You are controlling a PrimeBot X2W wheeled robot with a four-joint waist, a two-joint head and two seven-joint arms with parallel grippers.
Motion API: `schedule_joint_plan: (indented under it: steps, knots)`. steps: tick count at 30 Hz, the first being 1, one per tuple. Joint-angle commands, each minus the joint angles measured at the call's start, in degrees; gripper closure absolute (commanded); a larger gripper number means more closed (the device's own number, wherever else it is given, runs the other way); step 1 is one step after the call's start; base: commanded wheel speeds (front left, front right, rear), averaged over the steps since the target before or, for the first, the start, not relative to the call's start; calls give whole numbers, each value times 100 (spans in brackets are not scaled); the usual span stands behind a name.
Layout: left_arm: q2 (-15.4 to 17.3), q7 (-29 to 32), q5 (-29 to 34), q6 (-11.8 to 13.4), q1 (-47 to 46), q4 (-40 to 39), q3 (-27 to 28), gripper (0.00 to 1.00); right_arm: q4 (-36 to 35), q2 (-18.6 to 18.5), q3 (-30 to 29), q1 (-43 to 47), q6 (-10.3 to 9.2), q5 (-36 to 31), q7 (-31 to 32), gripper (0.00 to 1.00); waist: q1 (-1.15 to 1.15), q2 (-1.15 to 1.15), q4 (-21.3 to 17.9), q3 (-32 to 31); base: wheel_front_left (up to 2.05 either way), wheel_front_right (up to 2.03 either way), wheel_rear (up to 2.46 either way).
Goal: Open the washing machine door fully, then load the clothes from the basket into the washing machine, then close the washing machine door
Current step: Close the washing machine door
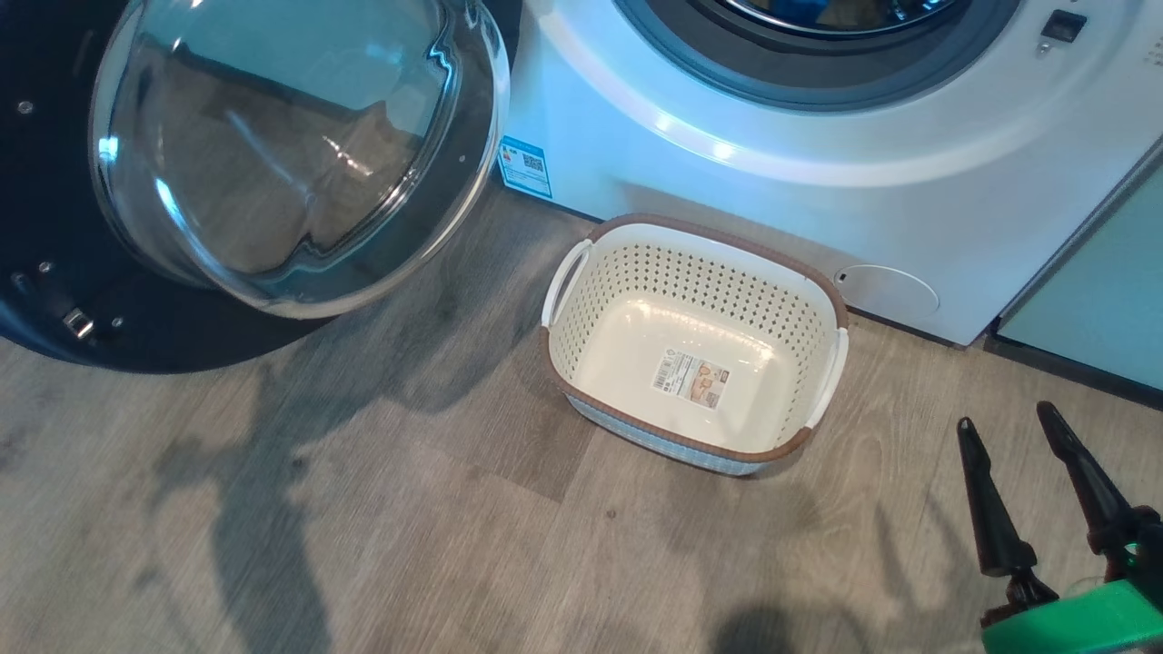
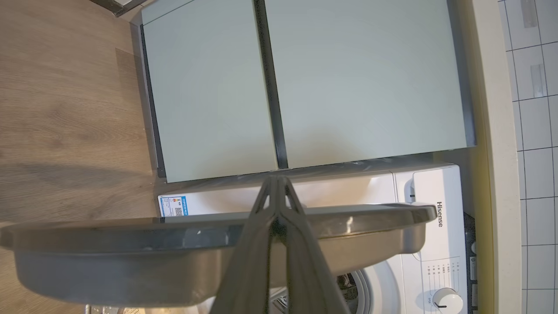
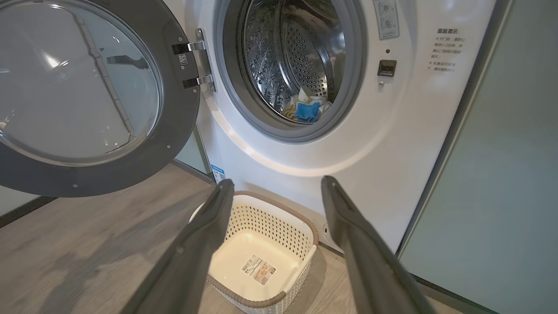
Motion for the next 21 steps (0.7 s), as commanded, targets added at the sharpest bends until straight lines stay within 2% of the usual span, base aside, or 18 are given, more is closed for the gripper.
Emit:
schedule_joint_plan:
  steps: [1,21]
  knots:
    - [365,44,36,-45,-247,-117,204,100,-207,-149,89,-176,-16,23,13,0,0,0,-5,10,0,0,0]
    - [367,511,103,-204,-132,-107,9,100,-182,-136,121,-214,-16,53,16,0,0,0,28,27,0,0,0]
